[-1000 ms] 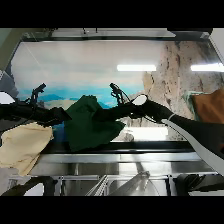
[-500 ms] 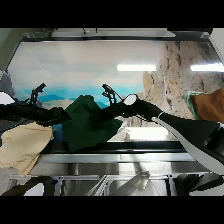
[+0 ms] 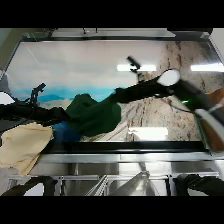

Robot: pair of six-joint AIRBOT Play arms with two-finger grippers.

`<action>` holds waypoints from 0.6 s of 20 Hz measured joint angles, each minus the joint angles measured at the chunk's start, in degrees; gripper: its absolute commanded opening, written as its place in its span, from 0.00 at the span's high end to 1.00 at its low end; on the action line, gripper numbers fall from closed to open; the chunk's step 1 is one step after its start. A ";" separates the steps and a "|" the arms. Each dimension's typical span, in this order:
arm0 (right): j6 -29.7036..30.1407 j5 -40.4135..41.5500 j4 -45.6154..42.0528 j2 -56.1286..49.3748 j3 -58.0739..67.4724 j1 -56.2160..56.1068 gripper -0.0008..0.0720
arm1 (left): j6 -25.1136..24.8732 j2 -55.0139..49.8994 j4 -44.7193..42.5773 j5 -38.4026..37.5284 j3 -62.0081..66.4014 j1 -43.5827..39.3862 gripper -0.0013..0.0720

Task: Fold the shirts.

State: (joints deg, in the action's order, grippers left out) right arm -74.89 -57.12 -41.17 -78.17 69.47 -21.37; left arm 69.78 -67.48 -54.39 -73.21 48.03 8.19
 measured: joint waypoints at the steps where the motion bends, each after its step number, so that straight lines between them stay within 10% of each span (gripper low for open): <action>1: -3.08 -2.14 -6.38 3.34 0.00 3.39 0.97 | -0.02 0.00 0.15 0.02 0.00 0.02 0.03; 5: -10.56 -9.40 -25.27 13.31 -0.94 18.10 0.96 | -0.17 0.00 0.70 1.33 0.00 -0.52 0.03; 12: -13.42 -9.64 -31.50 15.72 -15.13 27.58 0.96 | -0.15 0.00 7.78 6.49 -0.02 -8.07 0.03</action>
State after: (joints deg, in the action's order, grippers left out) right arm -88.31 -66.76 -72.66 -62.46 54.35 6.22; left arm 69.63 -67.48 -46.61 -66.72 48.01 0.12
